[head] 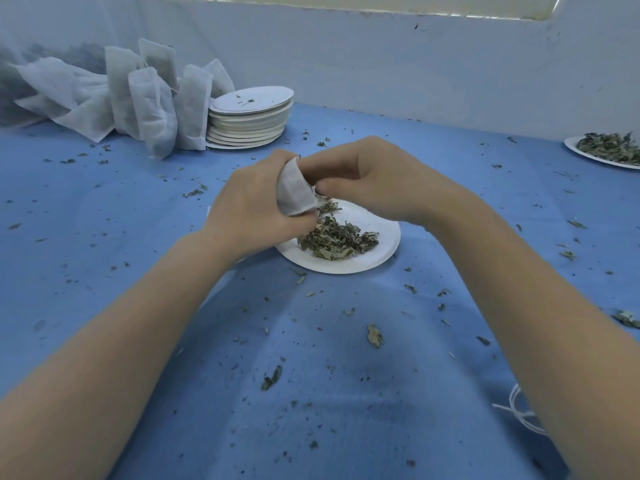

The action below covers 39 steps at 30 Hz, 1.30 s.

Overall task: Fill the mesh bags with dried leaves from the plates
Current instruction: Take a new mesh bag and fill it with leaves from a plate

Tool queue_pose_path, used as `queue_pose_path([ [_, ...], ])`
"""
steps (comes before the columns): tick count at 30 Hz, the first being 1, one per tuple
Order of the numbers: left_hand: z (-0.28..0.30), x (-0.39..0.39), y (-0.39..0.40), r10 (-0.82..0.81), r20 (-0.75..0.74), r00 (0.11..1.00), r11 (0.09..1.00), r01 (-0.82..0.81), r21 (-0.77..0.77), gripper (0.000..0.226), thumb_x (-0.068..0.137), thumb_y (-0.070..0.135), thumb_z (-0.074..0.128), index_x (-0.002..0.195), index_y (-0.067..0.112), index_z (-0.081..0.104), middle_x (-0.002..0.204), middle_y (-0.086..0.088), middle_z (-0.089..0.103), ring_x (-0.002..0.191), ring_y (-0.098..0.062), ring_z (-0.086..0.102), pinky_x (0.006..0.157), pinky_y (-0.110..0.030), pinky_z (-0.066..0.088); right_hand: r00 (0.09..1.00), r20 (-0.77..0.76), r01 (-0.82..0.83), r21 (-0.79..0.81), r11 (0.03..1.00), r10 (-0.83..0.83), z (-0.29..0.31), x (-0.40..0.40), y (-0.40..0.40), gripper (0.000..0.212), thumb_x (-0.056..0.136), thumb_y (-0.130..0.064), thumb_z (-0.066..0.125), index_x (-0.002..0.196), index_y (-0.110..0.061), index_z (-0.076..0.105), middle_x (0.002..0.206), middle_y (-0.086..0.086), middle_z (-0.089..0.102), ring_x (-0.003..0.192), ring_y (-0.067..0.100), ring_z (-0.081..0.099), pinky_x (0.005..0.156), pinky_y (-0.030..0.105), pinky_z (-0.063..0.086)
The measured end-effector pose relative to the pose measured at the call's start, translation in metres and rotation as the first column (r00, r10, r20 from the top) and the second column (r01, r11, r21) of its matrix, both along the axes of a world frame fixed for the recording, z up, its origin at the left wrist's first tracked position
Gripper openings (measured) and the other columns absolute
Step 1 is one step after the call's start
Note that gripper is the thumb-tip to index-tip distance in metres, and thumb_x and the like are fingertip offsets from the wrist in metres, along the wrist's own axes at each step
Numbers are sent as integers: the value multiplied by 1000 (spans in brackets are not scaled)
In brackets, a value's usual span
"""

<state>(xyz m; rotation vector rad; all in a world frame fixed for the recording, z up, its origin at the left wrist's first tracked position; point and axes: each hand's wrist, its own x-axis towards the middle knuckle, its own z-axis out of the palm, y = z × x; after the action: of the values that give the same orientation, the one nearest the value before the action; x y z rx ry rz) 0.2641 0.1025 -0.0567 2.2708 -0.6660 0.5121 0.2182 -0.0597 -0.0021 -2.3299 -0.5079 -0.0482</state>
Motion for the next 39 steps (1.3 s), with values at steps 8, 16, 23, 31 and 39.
queue_pose_path([
  [8,2,-5,-8,-50,49,998,997,47,57,42,66,30,74,103,17,59,73,14,52,73,-14,51,61,-21,31,953,230,228,-113,967,-198,-14,5,21,18,77,-4,61,71,-17,73,56,-4,56,60,11,42,58,16,39],
  [16,9,-8,-6,-77,78,994,997,75,27,61,55,42,78,106,20,53,80,15,58,71,-14,54,62,-21,36,999,-32,0,-28,1000,-1,-7,2,9,16,88,-10,55,75,-8,65,58,1,46,57,6,36,53,15,30],
  [23,8,1,9,-14,41,999,984,6,177,58,62,24,77,114,17,53,89,2,63,82,-25,57,68,-32,42,995,41,80,226,971,-92,0,2,-11,15,77,-14,73,81,-28,74,82,-6,74,81,6,69,80,21,53],
  [31,6,-9,21,104,3,995,956,-101,277,57,63,28,69,116,20,50,101,-3,61,91,-31,55,72,-34,41,947,-204,111,-521,846,-250,1,-2,-22,41,69,-50,73,107,-41,60,103,-12,61,72,8,66,59,22,43],
  [39,-5,-24,26,197,60,979,960,-205,189,56,66,22,74,117,16,51,109,-4,60,99,-30,52,82,-37,38,966,-107,146,-519,842,-234,-17,5,-18,30,72,-29,72,101,-34,64,95,-9,67,68,-4,54,56,18,41],
])
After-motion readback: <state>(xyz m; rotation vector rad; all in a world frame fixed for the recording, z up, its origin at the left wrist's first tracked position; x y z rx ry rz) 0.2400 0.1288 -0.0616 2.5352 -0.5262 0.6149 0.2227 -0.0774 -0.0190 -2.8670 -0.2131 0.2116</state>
